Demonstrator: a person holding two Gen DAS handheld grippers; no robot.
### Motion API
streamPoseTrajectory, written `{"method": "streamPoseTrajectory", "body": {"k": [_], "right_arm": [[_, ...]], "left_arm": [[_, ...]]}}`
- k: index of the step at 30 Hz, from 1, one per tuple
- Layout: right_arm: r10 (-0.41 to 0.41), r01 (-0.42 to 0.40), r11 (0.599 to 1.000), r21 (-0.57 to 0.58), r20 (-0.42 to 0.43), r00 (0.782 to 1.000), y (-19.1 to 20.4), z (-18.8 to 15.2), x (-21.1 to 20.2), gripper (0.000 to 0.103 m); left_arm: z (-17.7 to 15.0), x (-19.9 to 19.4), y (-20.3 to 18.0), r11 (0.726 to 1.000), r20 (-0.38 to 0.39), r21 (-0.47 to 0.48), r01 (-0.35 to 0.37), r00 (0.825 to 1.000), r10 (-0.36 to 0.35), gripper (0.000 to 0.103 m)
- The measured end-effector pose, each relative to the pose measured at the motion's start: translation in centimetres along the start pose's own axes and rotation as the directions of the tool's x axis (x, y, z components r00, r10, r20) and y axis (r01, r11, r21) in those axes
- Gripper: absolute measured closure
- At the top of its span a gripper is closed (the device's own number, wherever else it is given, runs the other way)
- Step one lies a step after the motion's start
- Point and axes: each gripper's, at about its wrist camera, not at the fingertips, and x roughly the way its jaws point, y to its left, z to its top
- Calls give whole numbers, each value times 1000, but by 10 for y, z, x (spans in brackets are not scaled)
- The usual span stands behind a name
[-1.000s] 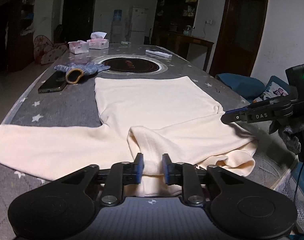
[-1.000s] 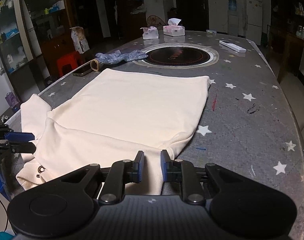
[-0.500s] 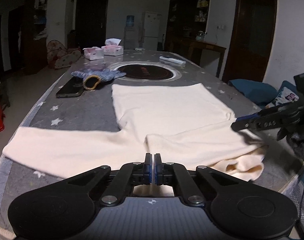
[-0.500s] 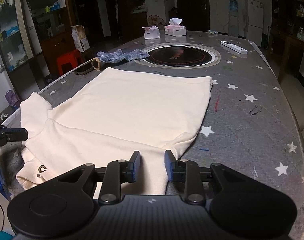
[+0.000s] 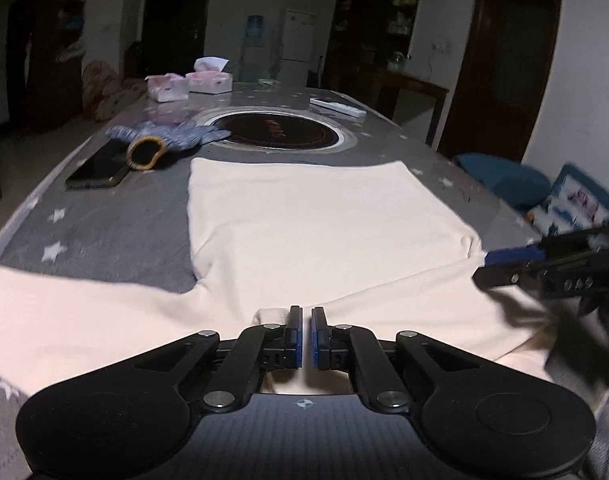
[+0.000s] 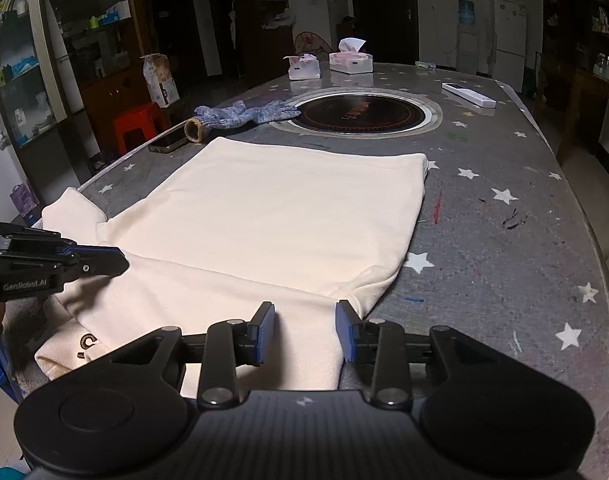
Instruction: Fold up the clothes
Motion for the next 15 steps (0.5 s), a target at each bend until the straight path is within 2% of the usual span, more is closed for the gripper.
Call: {"method": "streamPoseTrajectory", "body": {"k": [1,3,5,7,10,15], "right_arm": [[1,-1,1000,-2,-1,1000,0,0,0,69],[2,-2,1000,-4,-2,1000,1,0,0,68],[3,-3,1000,-4,-3,1000,1,1,0,67],[3,-3,1000,-4,-3,1000,2,2,1,65],[1,-1,1000,-10,-1,1000,4,2,0,64],[-6,6,1000,-24,2,1000,8,4,-1,63]], "left_arm": [[-1,-5,3,1000,10,-4,-6,1000,6,97],[-2,-17,11,999,32,-4,-43,999,43,90],[-4,-29,20,997,50,-13,-82,995,83,76],[-6,-39,39,989,50,-53,-135,989,138,71],[-10,-54,71,968,45,-116,-223,972,229,62],[-18,-70,123,907,27,-232,-351,930,367,62]]}}
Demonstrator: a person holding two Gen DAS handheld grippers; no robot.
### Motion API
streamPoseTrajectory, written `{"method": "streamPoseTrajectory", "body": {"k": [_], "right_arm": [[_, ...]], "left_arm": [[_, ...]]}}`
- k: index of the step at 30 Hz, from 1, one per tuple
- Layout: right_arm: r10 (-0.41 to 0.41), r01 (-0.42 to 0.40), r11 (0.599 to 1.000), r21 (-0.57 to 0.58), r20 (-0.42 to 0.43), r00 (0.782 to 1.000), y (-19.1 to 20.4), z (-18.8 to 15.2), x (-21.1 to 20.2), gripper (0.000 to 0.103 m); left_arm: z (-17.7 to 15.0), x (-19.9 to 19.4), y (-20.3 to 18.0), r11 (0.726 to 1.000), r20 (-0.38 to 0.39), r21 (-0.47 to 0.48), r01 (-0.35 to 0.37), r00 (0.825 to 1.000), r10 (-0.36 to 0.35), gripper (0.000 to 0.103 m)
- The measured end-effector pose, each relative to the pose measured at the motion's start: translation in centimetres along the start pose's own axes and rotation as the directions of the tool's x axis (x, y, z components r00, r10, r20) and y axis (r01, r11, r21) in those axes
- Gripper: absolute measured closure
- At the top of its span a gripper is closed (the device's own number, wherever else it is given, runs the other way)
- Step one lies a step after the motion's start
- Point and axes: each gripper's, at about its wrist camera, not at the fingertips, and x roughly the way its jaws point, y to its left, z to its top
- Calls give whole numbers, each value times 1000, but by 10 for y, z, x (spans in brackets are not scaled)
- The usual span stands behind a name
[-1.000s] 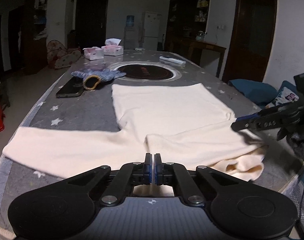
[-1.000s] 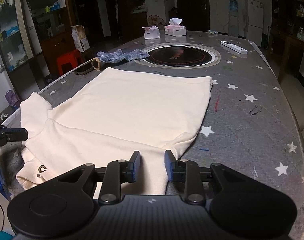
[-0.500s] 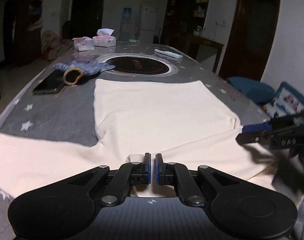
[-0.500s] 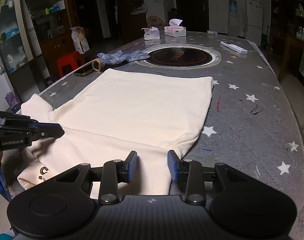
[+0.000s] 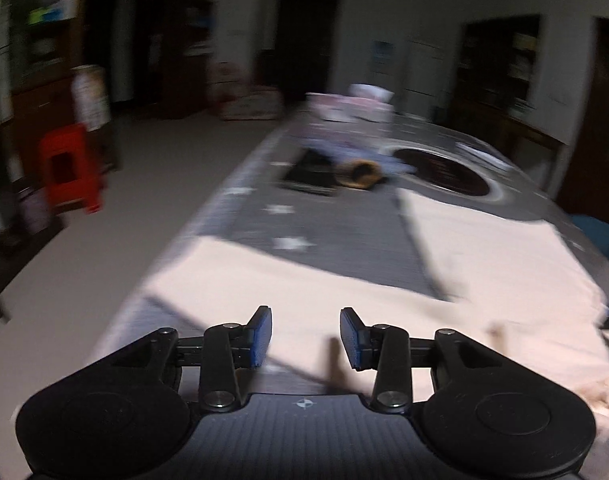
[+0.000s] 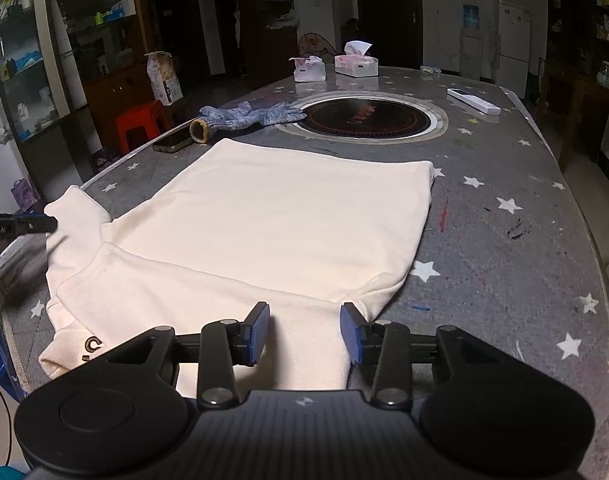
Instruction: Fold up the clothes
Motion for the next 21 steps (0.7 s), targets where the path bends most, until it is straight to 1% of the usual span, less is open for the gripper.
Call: {"method": "streamPoseTrajectory", "body": {"k": [3,7,13,15,16,17,20,21], "right_arm": [[-4,4,1000,-9,-1,1000,3,1,0,63],[-4,4,1000,-24,2,1000,7,2,-3,63],[2,-1,998,-61,20,1000,17,6,-10,63],[4,-2,998,-65,26,1000,19,7,-12,63],[6,-5,998,-65,29,1000,19,7,-13,63],[9,-7,998,-65,32,999,20,7,-14,63],[13,-10,998,-66,42,999,21,8,-18,63],[13,-10,998,-65,46,999,20,7,-20,63]], "left_arm": [[3,8,27,994,-3,-78,-75,997,76,61],[6,19,50,978,-12,-153,-141,990,140,61],[10,30,58,970,-11,-189,-154,988,155,64],[11,33,59,968,-5,-200,-153,988,156,69],[11,34,59,967,0,-202,-153,988,156,78],[11,33,59,967,4,-201,-154,987,158,88],[13,30,56,968,28,-207,-144,988,153,96],[16,27,53,970,43,-207,-131,989,142,96]]}}
